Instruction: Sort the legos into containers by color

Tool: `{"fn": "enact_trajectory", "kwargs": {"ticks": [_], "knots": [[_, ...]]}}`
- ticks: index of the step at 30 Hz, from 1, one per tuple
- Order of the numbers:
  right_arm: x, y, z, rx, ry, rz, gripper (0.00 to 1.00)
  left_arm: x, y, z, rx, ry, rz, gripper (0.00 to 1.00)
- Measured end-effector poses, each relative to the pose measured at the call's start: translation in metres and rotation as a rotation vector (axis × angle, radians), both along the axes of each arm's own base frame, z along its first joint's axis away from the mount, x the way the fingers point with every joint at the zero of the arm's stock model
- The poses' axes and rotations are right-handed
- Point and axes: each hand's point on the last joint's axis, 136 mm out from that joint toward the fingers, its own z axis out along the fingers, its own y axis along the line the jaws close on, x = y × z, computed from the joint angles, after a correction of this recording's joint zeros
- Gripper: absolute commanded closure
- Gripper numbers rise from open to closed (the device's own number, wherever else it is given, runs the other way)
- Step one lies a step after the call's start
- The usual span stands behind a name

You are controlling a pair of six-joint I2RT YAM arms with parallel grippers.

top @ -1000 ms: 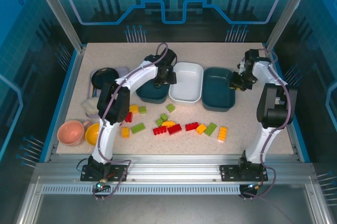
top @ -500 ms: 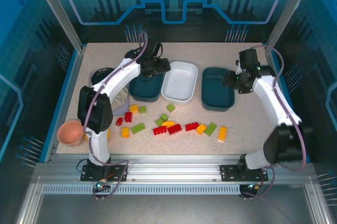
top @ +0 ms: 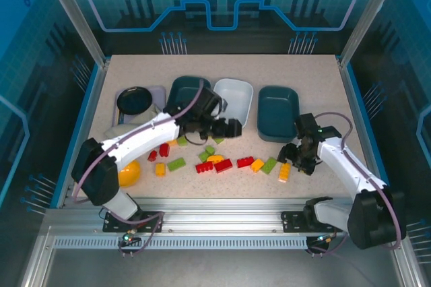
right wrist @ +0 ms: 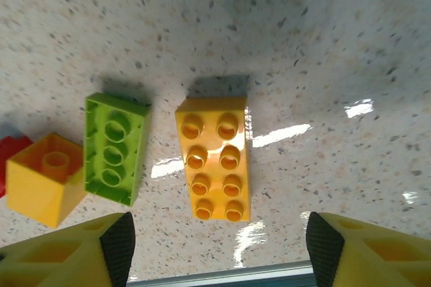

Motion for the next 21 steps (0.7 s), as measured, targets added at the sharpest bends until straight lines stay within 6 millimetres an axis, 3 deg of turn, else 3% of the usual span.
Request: {"fn": "enact_trajectory", "kwargs": {"ticks": [2,5,15,21], "knots": [[0.004,0.004,-0.007,0.010,0.013,0.001,0.34,-0.021,-0.004,-0.004,-0.018,0.010,-0.045,0.10],[0.010,0.008,-0.014,0.013,0.021,0.009,0.39,-0.032,-0.005,-0.008,-0.032,0.013,-0.062,0.11],[0.004,0.010,-0.034,-0.020,0.109,0.035,0.45,-0.037,-0.015,-0.005,-0.064,0.002,-0.069,0.12],[0.002,0.009,-0.049,-0.046,0.166,0.038,0.64,-0.037,-0.017,-0.004,-0.070,-0.004,-0.073,0.12]]}}
